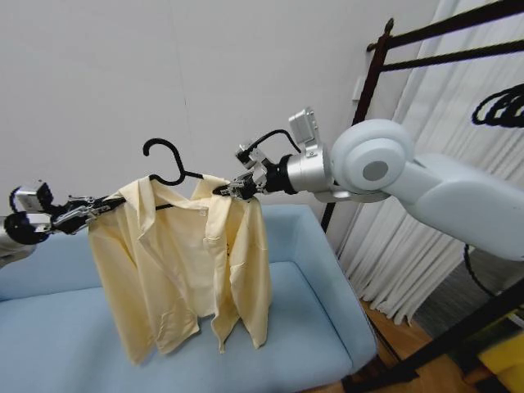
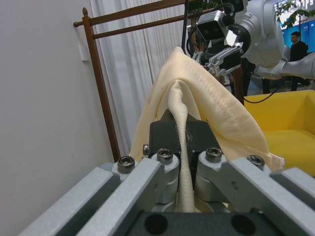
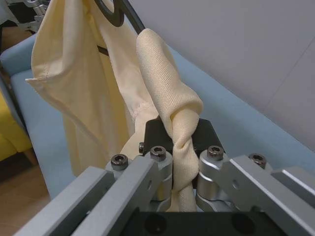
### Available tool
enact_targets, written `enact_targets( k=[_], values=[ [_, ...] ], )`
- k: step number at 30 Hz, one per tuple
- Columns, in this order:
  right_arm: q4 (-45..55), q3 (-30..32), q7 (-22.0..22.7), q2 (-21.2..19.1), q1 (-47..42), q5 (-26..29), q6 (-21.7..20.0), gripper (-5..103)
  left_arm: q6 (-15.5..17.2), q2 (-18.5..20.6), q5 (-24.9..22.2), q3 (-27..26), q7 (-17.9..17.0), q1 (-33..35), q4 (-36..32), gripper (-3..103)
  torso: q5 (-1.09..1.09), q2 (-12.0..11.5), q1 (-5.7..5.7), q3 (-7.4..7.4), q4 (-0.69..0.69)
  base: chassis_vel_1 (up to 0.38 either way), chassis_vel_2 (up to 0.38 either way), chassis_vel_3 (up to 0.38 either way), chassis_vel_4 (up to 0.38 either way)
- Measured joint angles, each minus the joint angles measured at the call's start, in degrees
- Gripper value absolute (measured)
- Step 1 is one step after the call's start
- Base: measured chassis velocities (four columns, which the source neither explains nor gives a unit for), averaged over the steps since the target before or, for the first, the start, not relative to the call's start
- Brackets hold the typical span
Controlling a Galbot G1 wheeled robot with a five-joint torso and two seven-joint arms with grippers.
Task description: Pick up the clothes from the sofa and hang them on the clothes hanger.
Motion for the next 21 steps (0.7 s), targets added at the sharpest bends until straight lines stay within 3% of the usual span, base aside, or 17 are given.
enact_targets(
  k=[5, 8, 10, 13, 16, 18, 19, 21],
  values=[
    [1.06, 1.89, 1.28, -0.41, -0.92, 1.70, 0.16, 5, -0.19, -0.33, -0.60, -0.09, -2.74, 0.04, -0.60, 1, 0.00, 0.00, 0.00, 0.00, 0.00, 0.000, 0.000, 0.000, 0.000],
    [1.66, 3.51, 2.95, -0.91, -1.84, 2.52, 1.11, 5, -0.79, -0.33, -1.29, -0.10, -4.87, 0.18, -0.93, 18, 0.00, 0.00, 0.00, 0.00, 0.00, 0.000, 0.000, 0.000, 0.000],
    [1.73, 3.84, 3.51, -1.00, -2.05, 2.68, 1.33, 5, -0.80, -0.33, -1.34, -0.08, -5.50, 0.22, -1.08, 18, 0.00, 0.00, 0.00, 0.00, 0.00, 0.000, 0.000, 0.000, 0.000],
    [1.77, 5.45, 5.03, -1.51, -2.97, 3.87, 1.93, 5, -0.80, -0.71, -1.61, -0.05, -7.77, 0.05, -1.54, 34, 0.00, 0.00, 0.00, 0.00, 0.00, 0.000, 0.000, 0.000, 0.000],
    [1.78, 5.87, 5.17, -1.79, -3.24, 4.22, 2.11, 5, -0.77, -0.84, -1.85, -0.04, -8.93, 0.01, -1.81, 39, 0.00, 0.00, 0.00, 0.00, 0.00, 0.000, 0.000, 0.000, 0.000],
    [1.83, 6.93, 5.30, -2.78, -4.21, 4.58, 2.93, 5, -0.77, -1.06, -2.52, -0.03, -11.29, -0.14, -2.26, 50, 0.00, 0.00, 0.00, 0.00, 0.00, 0.000, 0.000, 0.000, 0.000],
    [1.83, 6.93, 5.30, -2.78, -4.21, 4.58, 2.93, 5, -0.77, -1.06, -2.52, -0.03, -11.29, -0.14, -2.26, 50, 0.00, 0.00, 0.00, 0.00, 0.00, 0.000, 0.000, 0.000, 0.000],
    [2.08, 7.75, 5.35, -3.77, -5.16, 4.67, 3.63, 5, -0.77, -1.14, -2.78, -0.07, -12.13, -0.25, -2.33, 61, 0.00, 0.00, 0.00, 0.00, 0.00, 0.000, 0.000, 0.000, 0.000]
  ],
)
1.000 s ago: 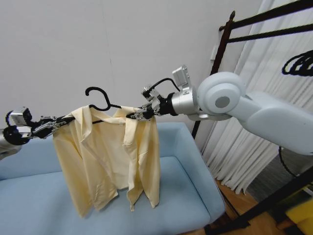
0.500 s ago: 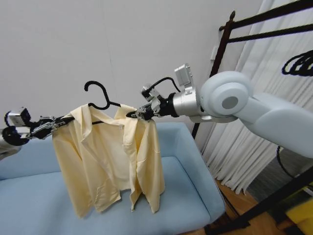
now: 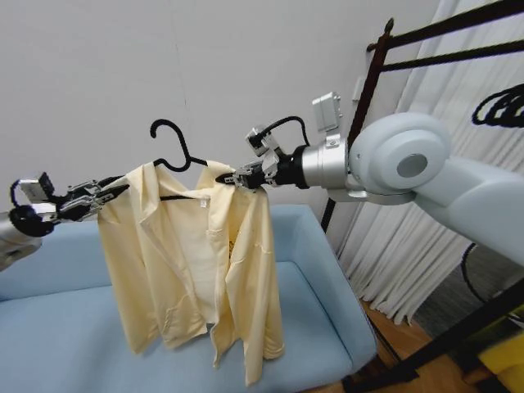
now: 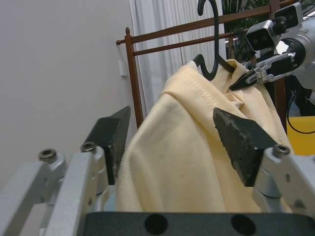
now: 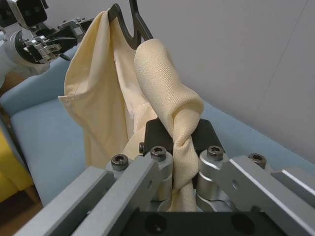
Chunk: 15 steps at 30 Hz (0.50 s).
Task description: Pick up the clothes from the sofa and hang them on the clothes hanger.
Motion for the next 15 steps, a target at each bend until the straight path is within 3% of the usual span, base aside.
enact_targets(
  k=[3, 6, 7, 12, 15],
  values=[
    [0.30, 1.03, -0.16, -1.43, -1.11, 0.12, 0.91, 5, 0.00, 0.00, -0.19, -0.05, -0.61, -0.05, -0.08, 73, 0.00, 0.00, 0.00, 0.00, 0.00, 0.000, 0.000, 0.000, 0.000],
    [0.42, 1.98, -0.24, -2.07, -1.93, 0.16, 1.37, 5, 0.00, 0.00, -0.25, -0.05, -1.06, -0.13, -0.19, 78, 0.00, 0.00, 0.00, 0.00, -0.01, 0.000, 0.000, 0.000, 0.000],
    [0.48, 2.89, -0.19, -2.40, -2.66, 0.16, 2.02, 5, 0.00, 0.00, -0.33, -0.04, -1.66, -0.18, -0.49, 88, 0.01, 0.00, 0.00, 0.00, -0.01, 0.000, 0.000, 0.000, 0.000],
    [0.56, 5.66, 0.57, -2.85, -4.59, -0.02, 3.83, 5, 0.00, -0.10, -0.68, 0.07, -3.31, -0.31, -1.22, 99, 0.01, 0.00, 0.00, 0.00, 0.00, 0.000, 0.000, 0.000, 0.000],
    [0.57, 7.43, 1.23, -3.02, -5.73, -0.33, 4.29, 5, 0.00, -0.22, -0.77, 0.00, -3.85, -0.31, -1.61, 100, 0.00, 0.00, 0.00, 0.00, 0.00, 0.000, 0.000, 0.000, 0.000]
  ],
)
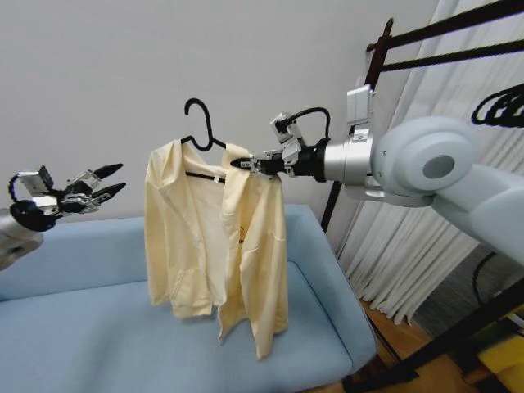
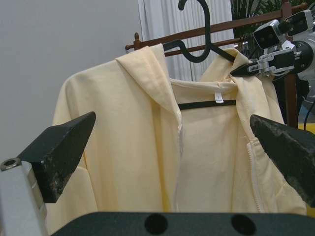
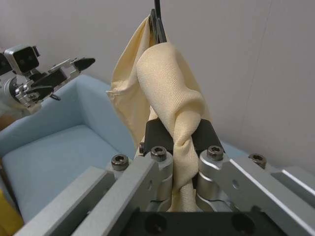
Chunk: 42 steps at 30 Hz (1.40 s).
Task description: Pick up the clothes from the sofa and hang them on the clothes hanger.
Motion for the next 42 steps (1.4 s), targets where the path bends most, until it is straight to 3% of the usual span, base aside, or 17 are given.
enact_targets(
  k=[3, 7, 9, 11, 14, 15, 16, 18, 19, 22, 24, 25, 28, 31, 35, 42],
  values=[
    [-0.17, 3.22, 1.97, 0.18, -1.71, -0.83, 0.61, 5, -0.01, -0.46, -0.27, -0.66, -1.56, 0.19, -1.18, 100, 0.01, 0.00, 0.00, 0.00, 0.00, 0.000, 0.000, 0.000, 0.000],
    [-0.16, 5.87, 7.87, 1.03, -1.96, -0.43, 0.04, 5, -0.01, -1.24, -0.62, -1.14, -3.60, 0.88, -2.63, 100, 0.01, 0.00, 0.00, 0.00, 0.00, 0.000, 0.000, 0.000, 0.000],
    [0.13, 8.24, 15.83, 2.40, -0.58, 3.53, -2.26, 5, -0.01, -2.28, -0.66, -1.60, -4.79, 1.60, -3.79, 100, 0.01, 0.00, 0.00, 0.00, 0.00, 0.000, 0.000, 0.000, 0.000],
    [0.18, 8.53, 17.47, 2.68, -0.14, 4.25, -2.55, 5, -0.02, -2.55, -0.64, -1.66, -5.00, 1.78, -4.00, 100, 0.00, 0.00, 0.00, 0.00, 0.00, 0.000, 0.000, 0.000, 0.000],
    [0.13, 8.73, 27.15, 4.35, 2.25, 6.72, -2.36, 5, -0.22, -4.04, -0.05, -1.88, -6.68, 2.58, -5.47, 100, -0.01, 0.00, 0.00, 0.00, 0.01, 0.000, 0.000, 0.000, 0.000],
    [-0.32, 8.64, 32.22, 5.24, 3.23, 7.65, -1.20, 5, -0.32, -4.75, 0.18, -2.05, -7.89, 2.73, -6.22, 100, -0.01, 0.00, 0.00, 0.00, 0.00, 0.000, 0.000, 0.000, 0.000],
    [-0.32, 8.64, 32.22, 5.24, 3.23, 7.65, -1.20, 5, -0.32, -4.75, 0.18, -2.05, -7.89, 2.73, -6.22, 100, -0.01, 0.00, 0.00, 0.00, 0.00, 0.000, 0.000, 0.000, 0.000],
    [-1.15, 8.53, 39.69, 6.76, 4.72, 9.68, 1.45, 5, -0.43, -5.44, 0.36, -2.26, -9.87, 2.96, -7.28, 100, 0.00, 0.00, 0.00, 0.00, 0.00, 0.000, 0.000, 0.000, 0.000],
    [-1.15, 8.53, 39.69, 6.76, 4.72, 9.68, 1.45, 5, -0.43, -5.44, 0.36, -2.26, -9.87, 2.96, -7.28, 100, 0.00, 0.00, 0.00, 0.00, 0.00, 0.000, 0.000, 0.000, 0.000],
    [-3.06, 9.09, 50.65, 9.54, 8.09, 17.30, 6.87, 5, -0.66, -5.95, 0.08, -2.94, -11.89, 3.60, -8.35, 100, 0.00, 0.00, 0.00, 0.01, 0.00, 0.000, 0.000, 0.000, 0.000],
    [-4.18, 9.19, 55.01, 10.51, 10.11, 19.89, 9.38, 5, -0.67, -6.01, -0.07, -3.37, -12.34, 3.86, -8.54, 100, -0.01, 0.00, 0.00, 0.00, 0.01, 0.000, 0.000, 0.000, 0.000],
    [-4.18, 9.19, 55.01, 10.51, 10.11, 19.89, 9.38, 5, -0.67, -6.01, -0.07, -3.37, -12.34, 3.86, -8.54, 100, -0.01, 0.00, 0.00, 0.00, 0.01, 0.000, 0.000, 0.000, 0.000],
    [-7.19, 7.77, 60.37, 12.55, 14.67, 21.90, 13.08, 5, -0.64, -5.98, -0.49, -4.28, -12.89, 4.33, -8.61, 100, -0.01, 0.00, -0.01, 0.00, -0.01, 0.000, 0.000, 0.000, 0.000],
    [-9.27, 6.01, 61.70, 13.63, 16.51, 21.51, 14.08, 5, -0.57, -5.98, -0.47, -4.44, -12.90, 4.61, -8.62, 100, -0.01, 0.00, 0.00, 0.00, -0.01, 0.000, 0.000, 0.000, 0.000],
    [-17.58, -1.20, 63.26, 17.43, 20.46, 13.73, 15.06, 5, -0.54, -6.59, 0.48, -4.04, -12.73, 4.73, -8.30, 100, 0.00, 0.00, 0.00, 0.00, 0.00, 0.000, 0.000, 0.000, 0.000],
    [-28.37, -6.13, 63.62, 22.73, 22.88, 4.32, 15.46, 5, -0.54, -7.11, 0.93, -3.62, -12.47, 4.18, -7.26, 100, -0.02, 0.00, 0.00, 0.01, 0.01, 0.000, 0.000, 0.000, 0.000]
  ],
)
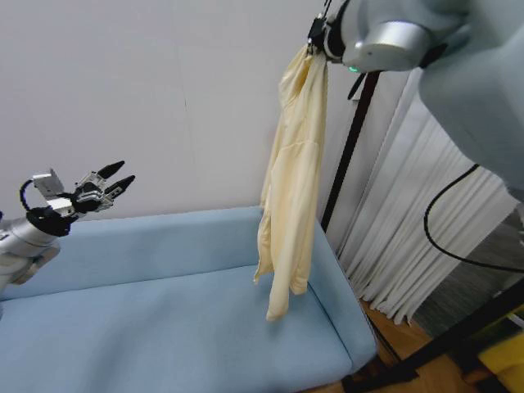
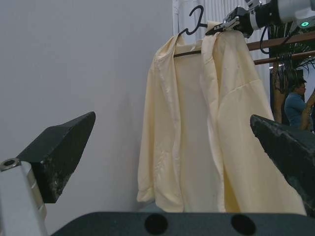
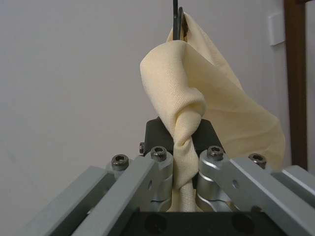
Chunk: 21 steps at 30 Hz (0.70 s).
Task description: Pick up the clothes from the sofa and hang them on the clothes hanger.
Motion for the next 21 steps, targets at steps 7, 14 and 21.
enact_targets(
  k=[7, 14, 21],
  values=[
    [-14.35, -6.10, 3.64, 7.79, 4.58, -4.62, 2.54, 5, -0.34, -0.87, 0.84, 0.70, 1.76, -0.62, 2.69, 100, -0.01, 0.00, 0.00, -0.01, 0.00, 0.000, 0.000, 0.000, 0.000],
    [-31.59, -7.61, 3.92, 14.26, 5.87, -8.20, 3.25, 5, -0.93, -3.12, 1.18, 1.01, 3.43, -0.73, 4.13, 100, -0.01, 0.00, 0.00, 0.00, 0.00, 0.000, 0.000, 0.000, 0.000],
    [-38.71, -8.58, 3.14, 14.15, 4.26, -10.67, 3.09, 5, -0.97, -3.64, 0.99, 1.11, 4.13, -1.26, 4.45, 100, 0.02, -0.01, 0.00, 0.00, 0.00, 0.000, 0.000, 0.000, 0.000]
  ],
)
